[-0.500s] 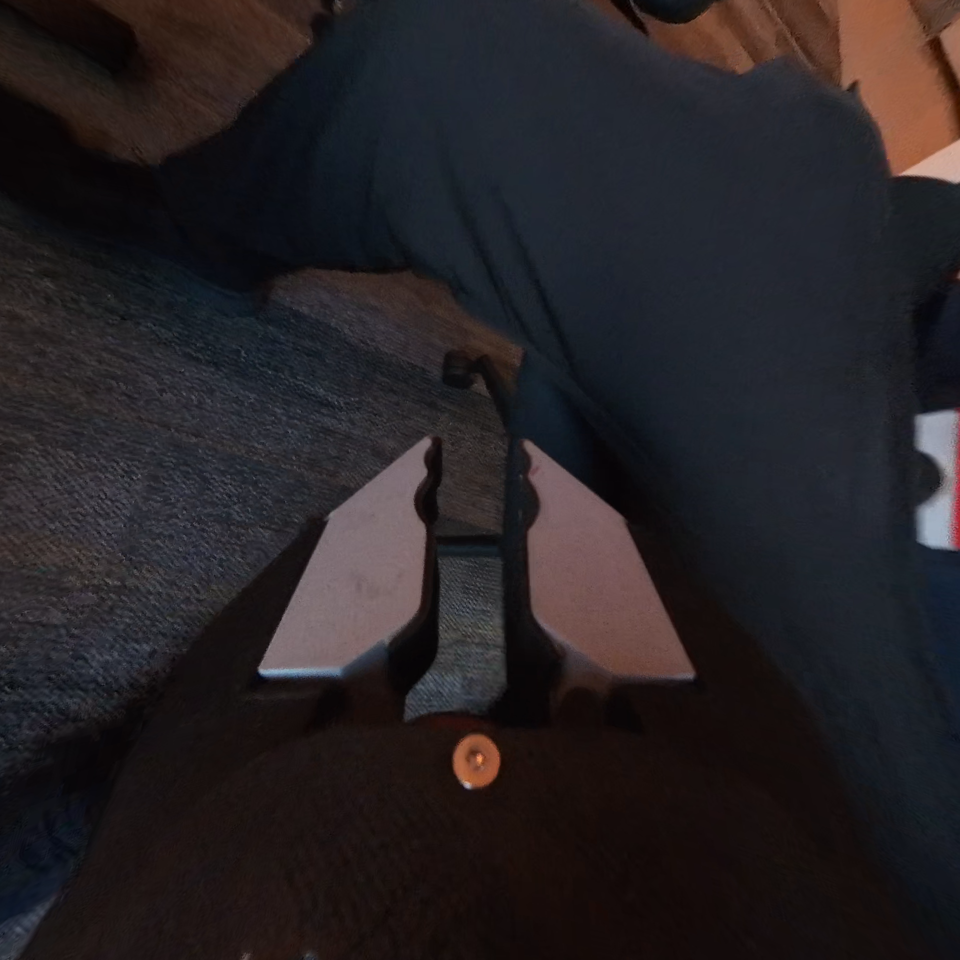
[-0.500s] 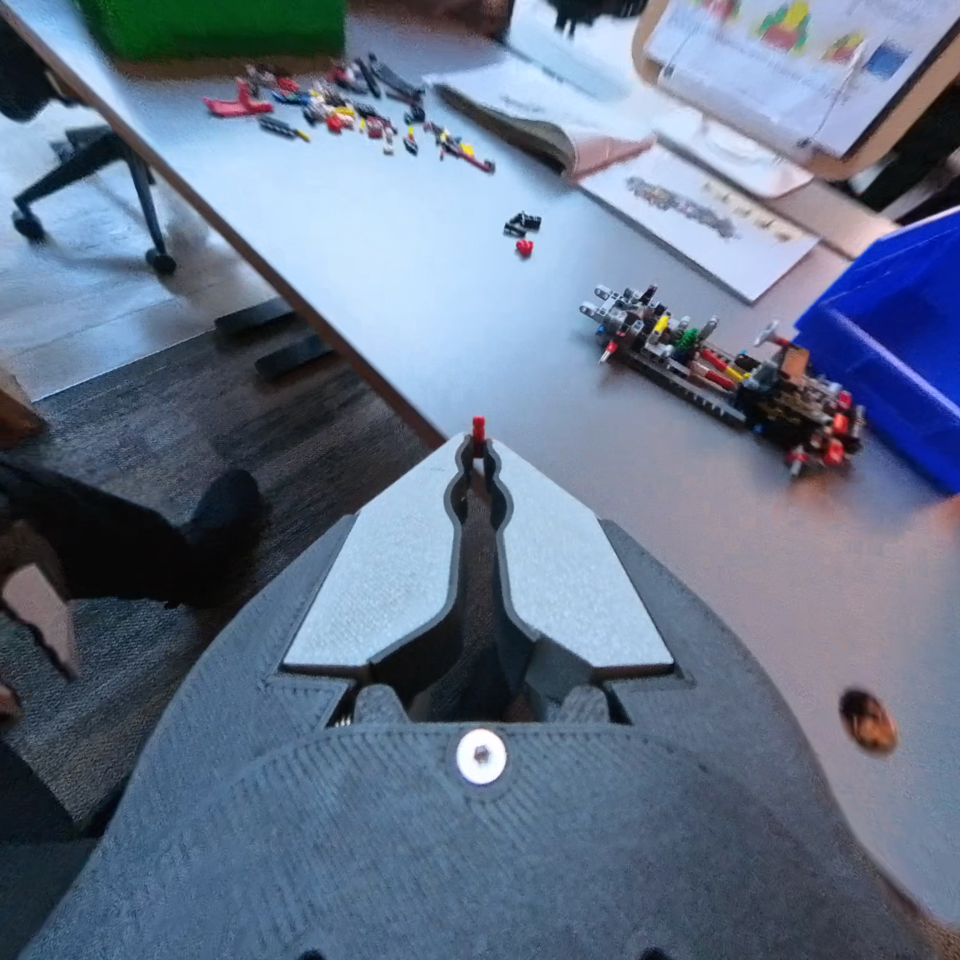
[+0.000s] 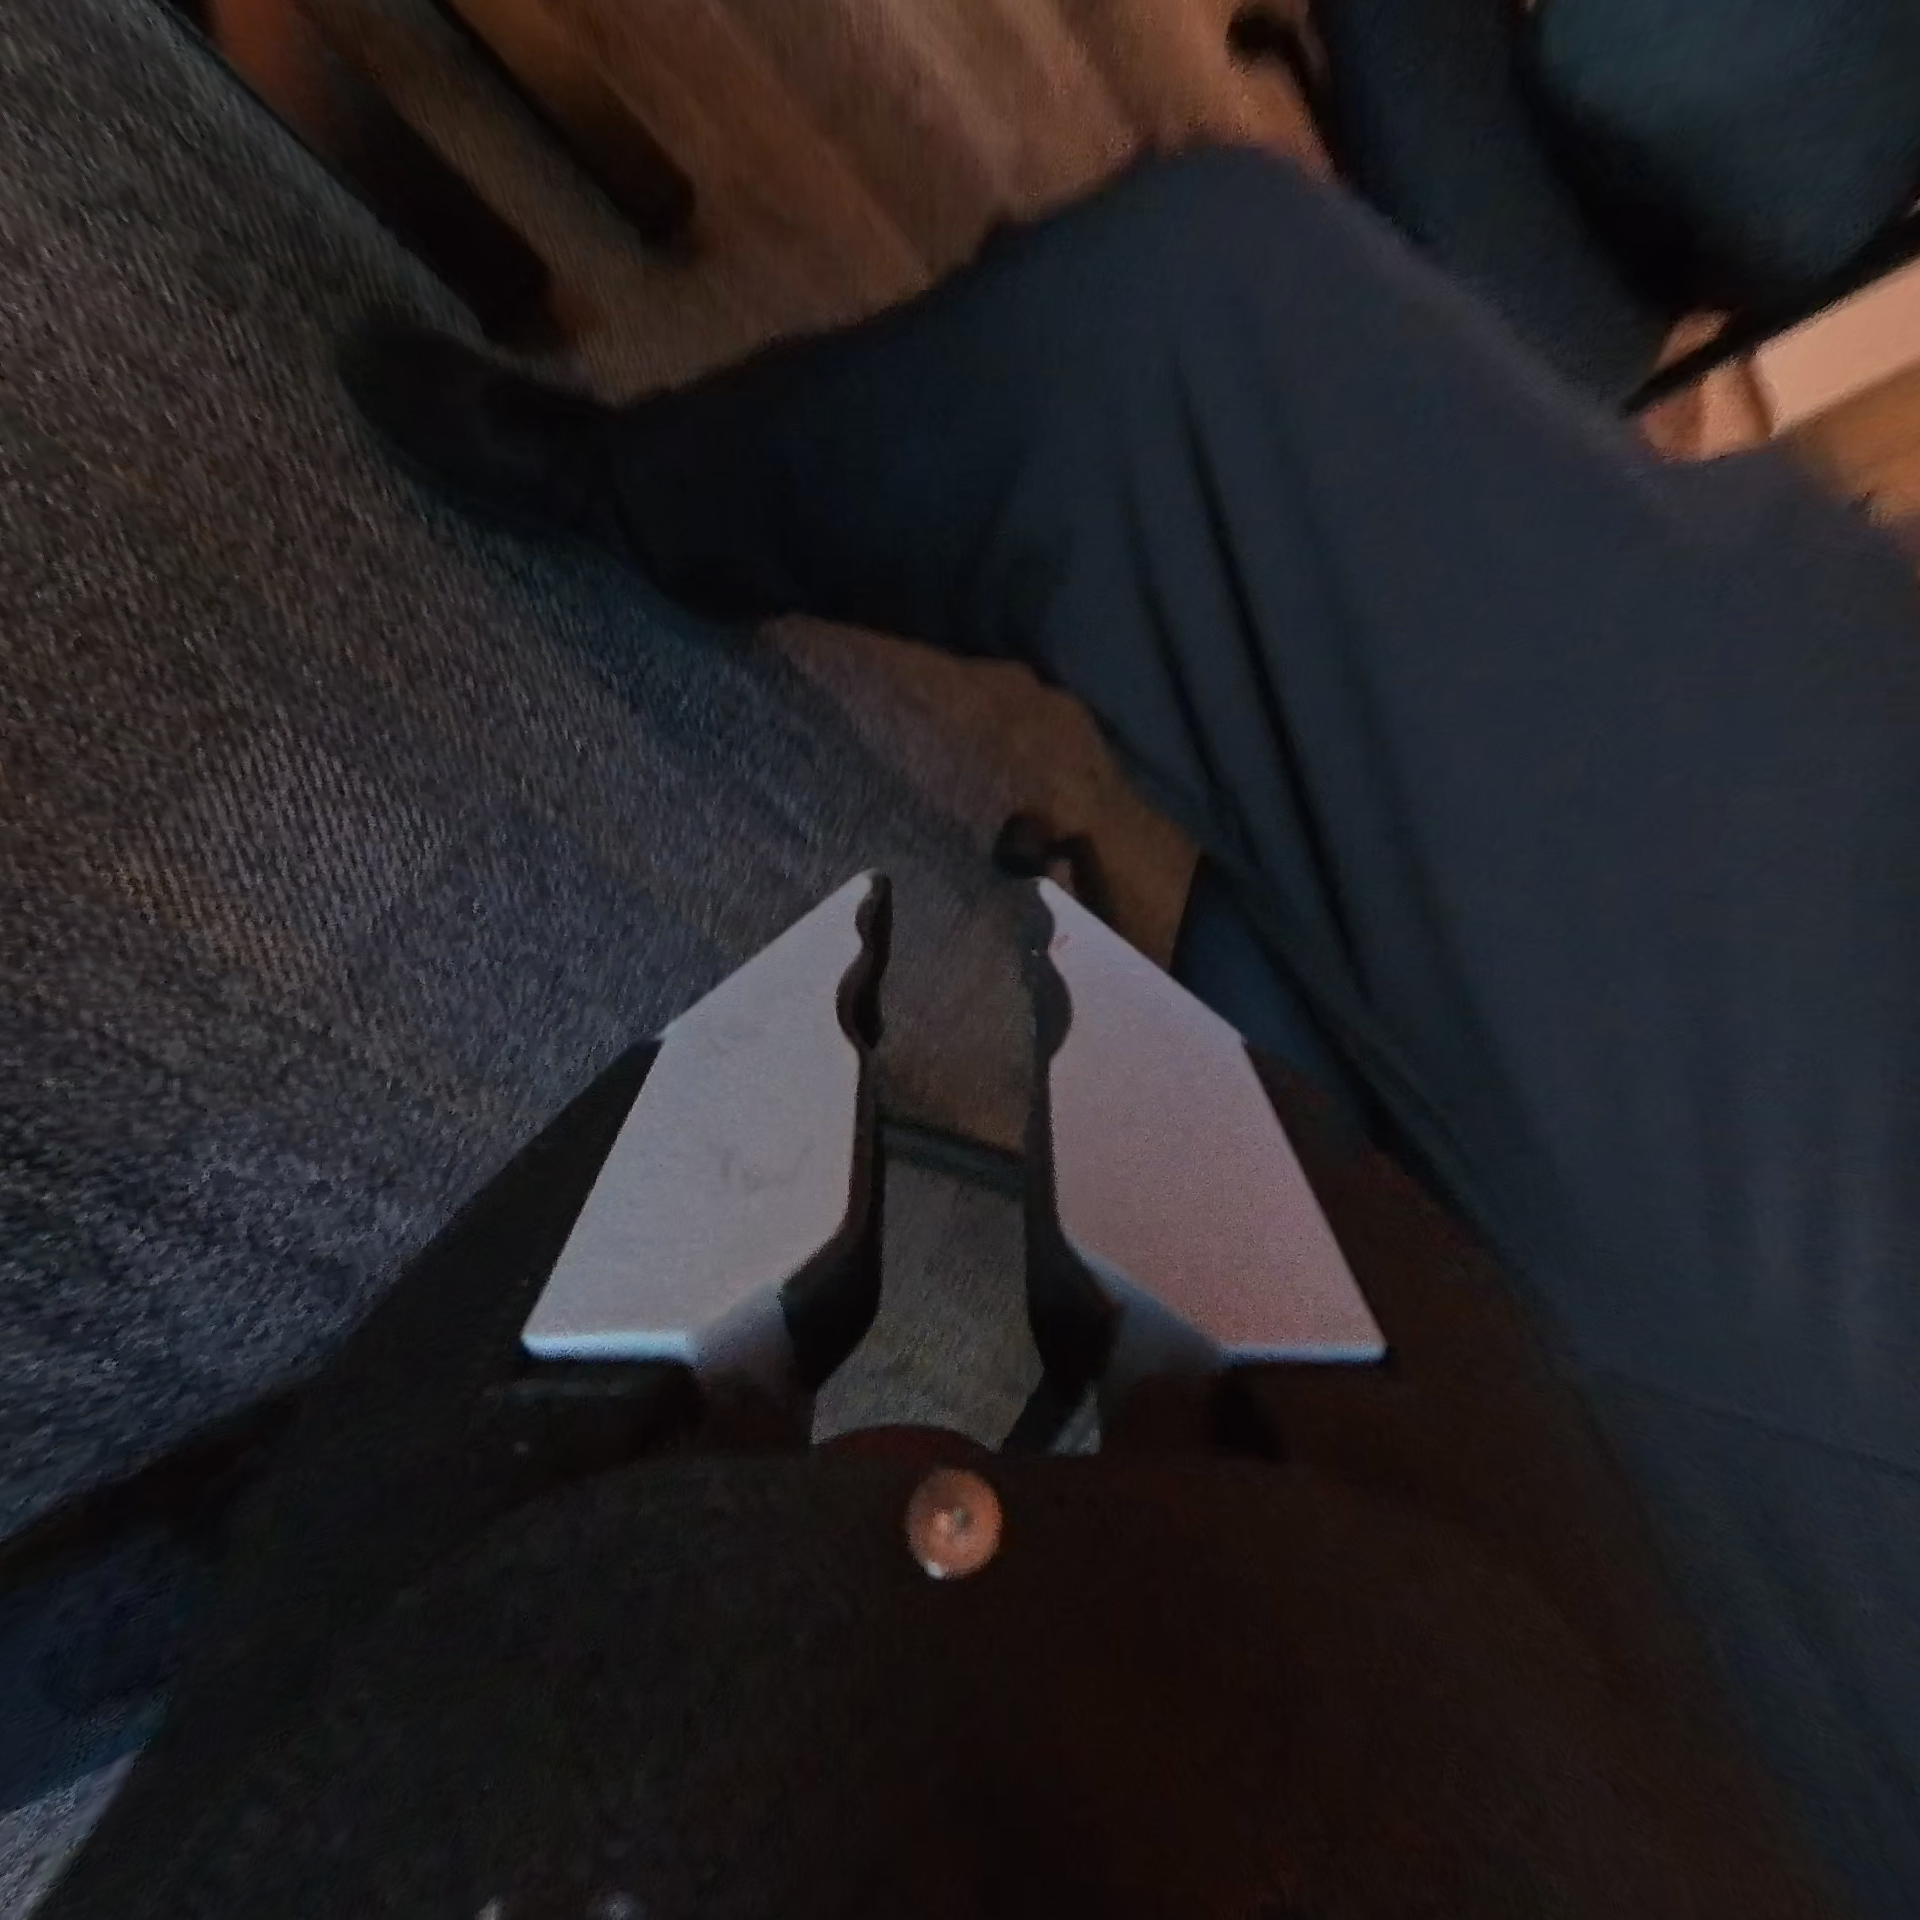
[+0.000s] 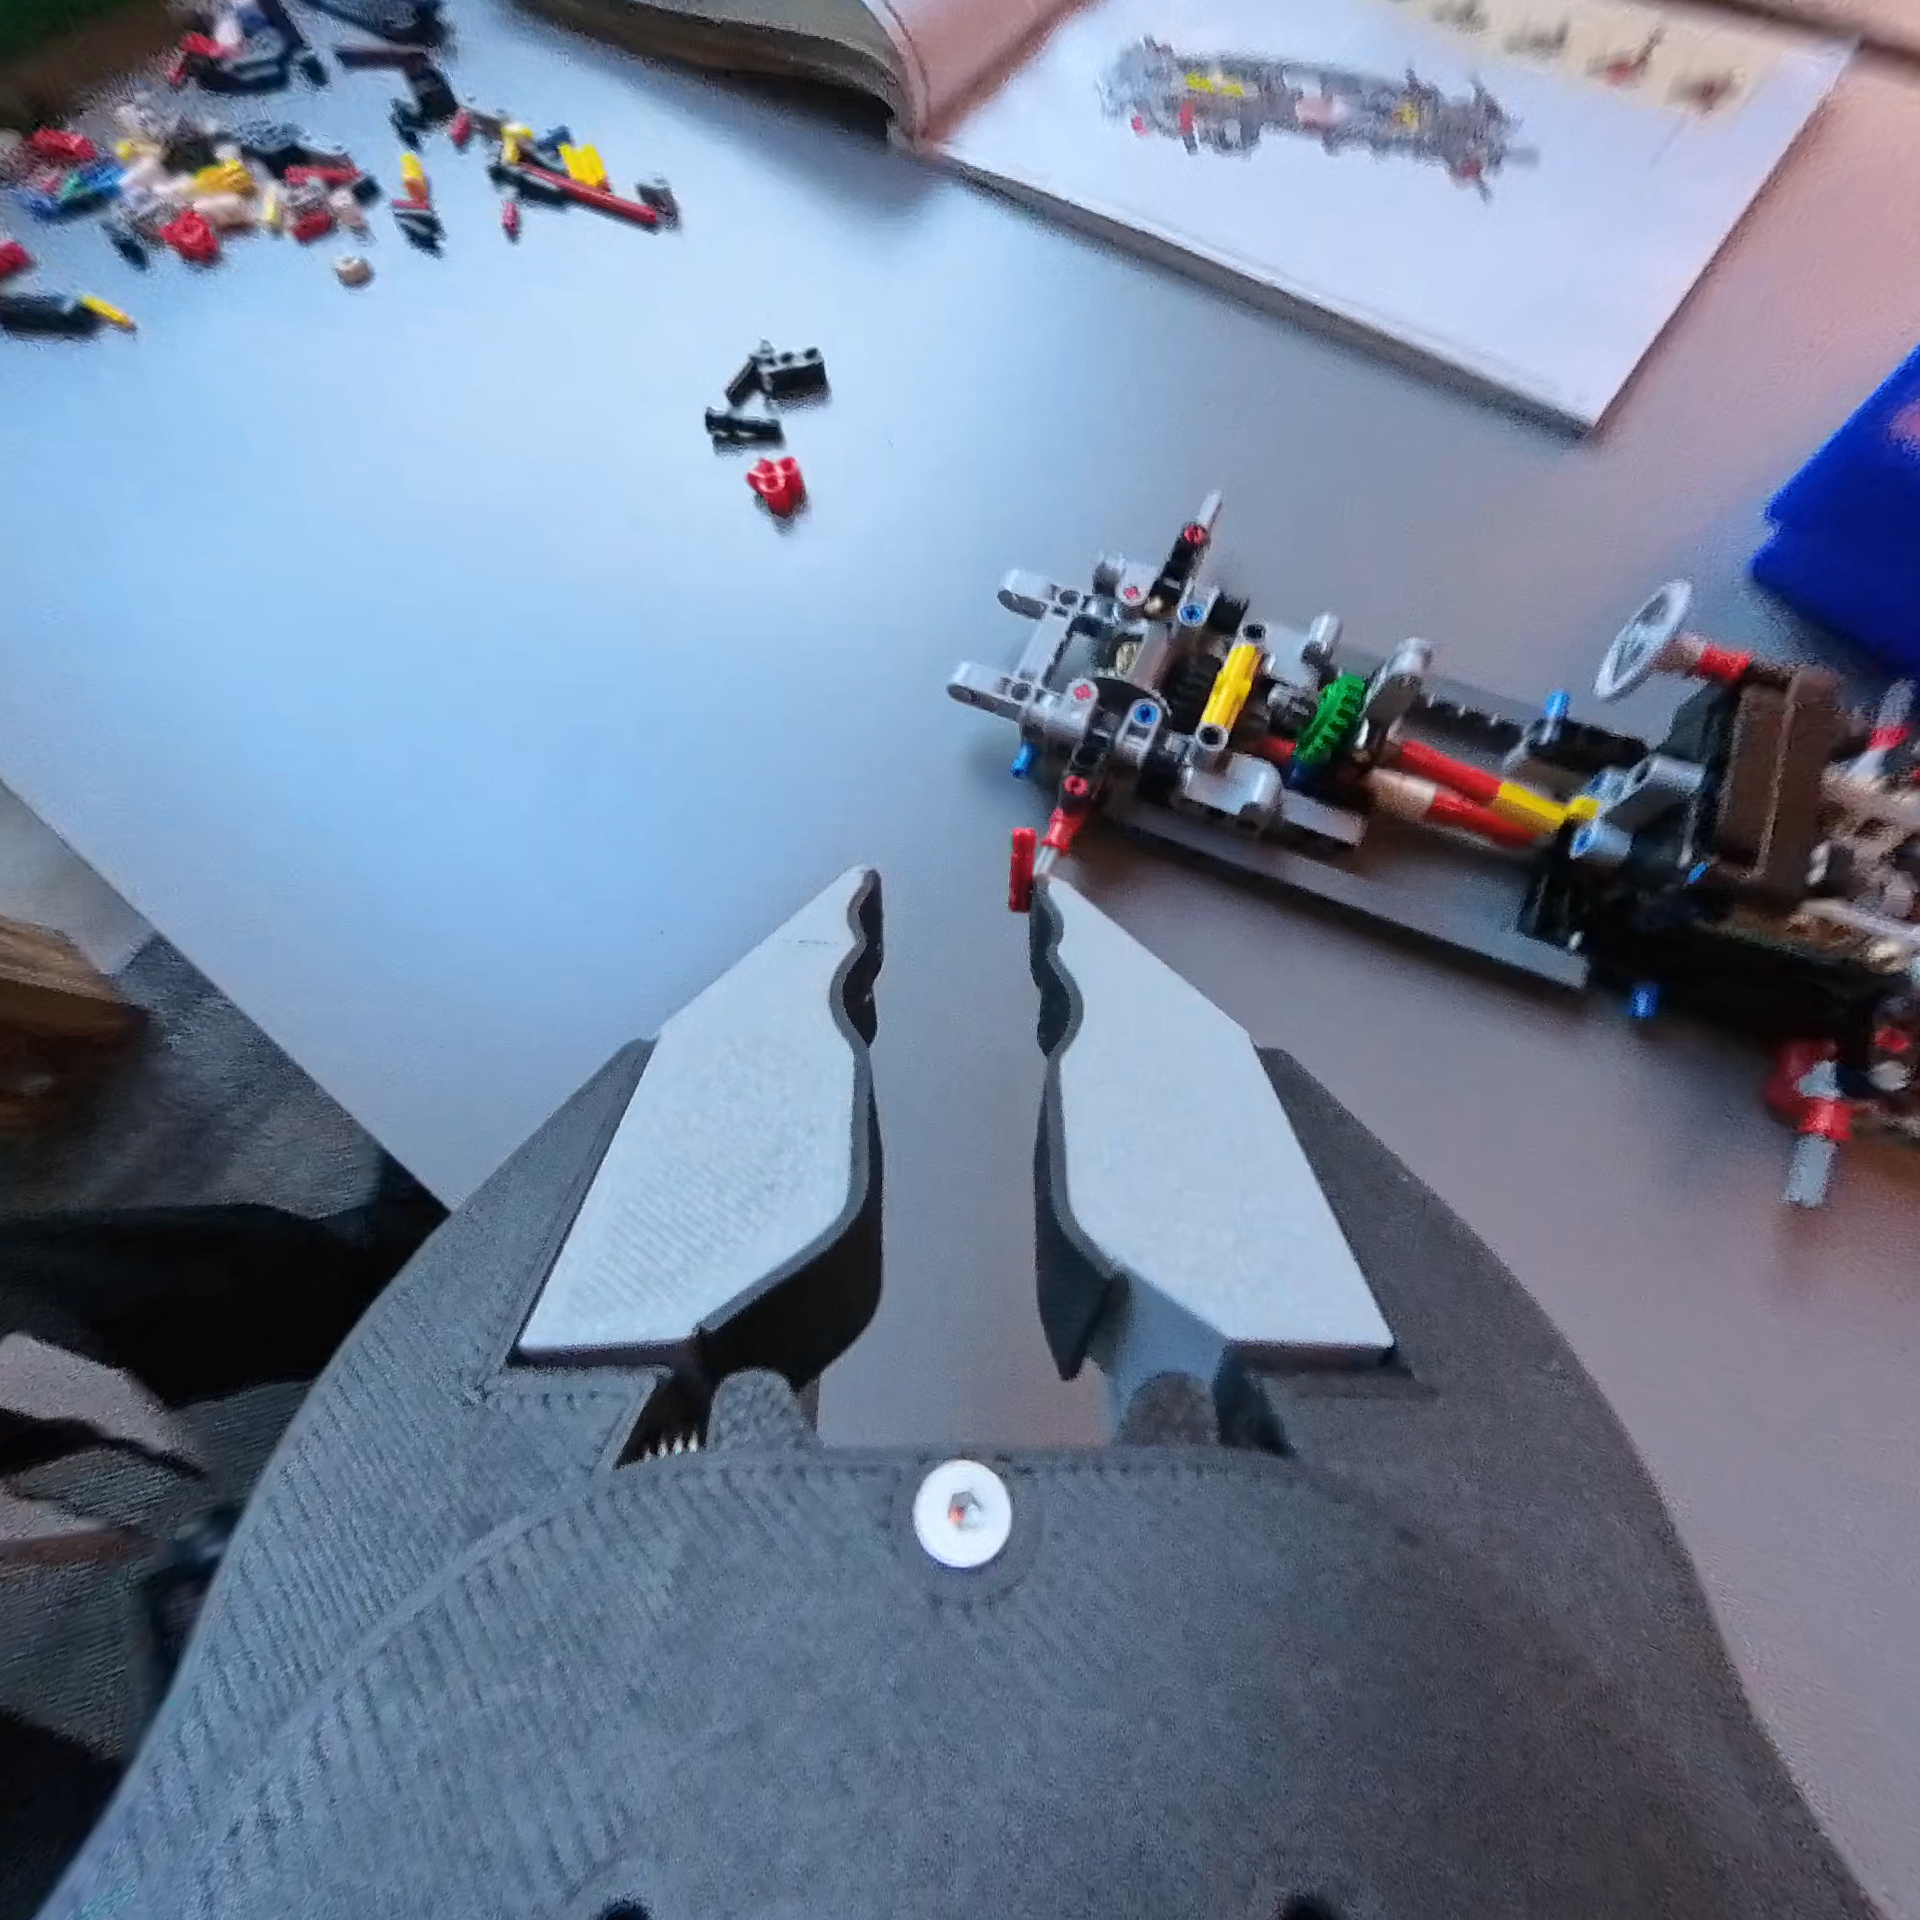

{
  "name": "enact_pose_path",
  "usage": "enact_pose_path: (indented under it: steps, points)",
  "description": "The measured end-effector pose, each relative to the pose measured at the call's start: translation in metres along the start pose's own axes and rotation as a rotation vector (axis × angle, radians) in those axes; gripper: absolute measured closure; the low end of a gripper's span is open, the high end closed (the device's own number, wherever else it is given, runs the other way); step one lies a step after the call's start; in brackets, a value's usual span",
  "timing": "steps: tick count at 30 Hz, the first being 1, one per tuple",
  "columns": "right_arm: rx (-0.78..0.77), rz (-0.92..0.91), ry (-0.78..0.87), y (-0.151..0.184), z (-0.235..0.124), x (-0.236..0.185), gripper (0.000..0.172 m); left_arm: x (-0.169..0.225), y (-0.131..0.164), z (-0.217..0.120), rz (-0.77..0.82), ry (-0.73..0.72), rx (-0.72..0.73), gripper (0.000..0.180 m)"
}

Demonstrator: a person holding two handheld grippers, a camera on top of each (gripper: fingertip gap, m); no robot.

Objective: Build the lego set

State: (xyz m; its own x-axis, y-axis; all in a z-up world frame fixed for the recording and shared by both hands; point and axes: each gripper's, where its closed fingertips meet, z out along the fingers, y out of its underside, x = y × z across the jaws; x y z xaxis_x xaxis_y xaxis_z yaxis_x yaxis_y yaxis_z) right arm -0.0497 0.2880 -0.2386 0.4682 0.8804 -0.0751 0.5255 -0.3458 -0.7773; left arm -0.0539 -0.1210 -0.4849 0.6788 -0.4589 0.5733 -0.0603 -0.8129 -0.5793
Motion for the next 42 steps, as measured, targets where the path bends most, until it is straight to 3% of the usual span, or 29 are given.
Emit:
enact_pose_path:
  steps: [1, 3, 8, 11, 14, 16, 18, 20, 22, 25, 28, 32, 36, 40, 42]
  points:
    - [-0.066, 0.055, -0.027, 0.009, 0.005, 0.001, 0.149, -0.001, -0.007, -0.004, -0.019, 0.005, 0.038, 0.159]
    - [-0.4, 0.096, -0.077, 0.056, 0.012, -0.003, 0.167, -0.002, -0.014, -0.009, -0.037, 0.008, 0.073, 0.159]
    - [-0.314, -0.118, 0.113, 0.039, 0.004, 0.011, 0.149, 0.005, -0.008, -0.004, 0.015, -0.009, 0.038, 0.16]
    - [-0.188, -0.107, 0.201, 0.021, -0.006, 0.022, 0.146, 0.006, 0.001, 0.002, 0.042, -0.024, -0.003, 0.16]
    - [-0.01, -0.103, 0.216, -0.003, -0.028, 0.007, 0.146, 0.001, 0.01, 0.004, 0.051, -0.05, -0.041, 0.16]
    - [0.135, -0.177, 0.158, -0.016, -0.046, -0.035, 0.147, -0.007, 0.009, 0.001, 0.06, -0.088, -0.036, 0.16]
    - [0.214, -0.327, 0.074, -0.007, -0.057, -0.097, 0.147, -0.018, 0.004, -0.008, 0.055, -0.145, 0.005, 0.16]
    - [0.207, -0.492, 0.02, 0.032, -0.05, -0.157, 0.145, -0.037, 0.001, -0.025, 0.029, -0.244, 0.052, 0.157]
    - [0.129, -0.614, -0.124, 0.099, -0.029, -0.222, 0.146, -0.054, -0.001, -0.053, 0.024, -0.359, 0.106, 0.153]
    - [-0.174, -0.705, -0.283, 0.221, 0.027, -0.275, 0.135, -0.077, -0.017, -0.105, 0.046, -0.496, 0.25, 0.151]
    - [-0.375, -0.647, -0.325, 0.292, 0.107, -0.27, 0.135, -0.105, -0.016, -0.144, 0.004, -0.539, 0.304, 0.136]
    - [-0.458, -0.368, -0.244, 0.331, 0.262, -0.209, 0.131, -0.118, -0.008, -0.175, -0.064, -0.449, 0.344, 0.127]
    - [-0.486, -0.19, -0.071, 0.368, 0.411, -0.119, 0.147, -0.133, 0.05, -0.175, -0.143, -0.398, 0.209, 0.123]
    - [-0.547, -0.173, 0.092, 0.381, 0.503, -0.046, 0.147, -0.144, 0.142, -0.158, -0.32, -0.275, -0.036, 0.128]
    - [-0.546, -0.09, 0.113, 0.375, 0.536, -0.031, 0.147, -0.157, 0.151, -0.164, -0.358, -0.252, -0.061, 0.128]
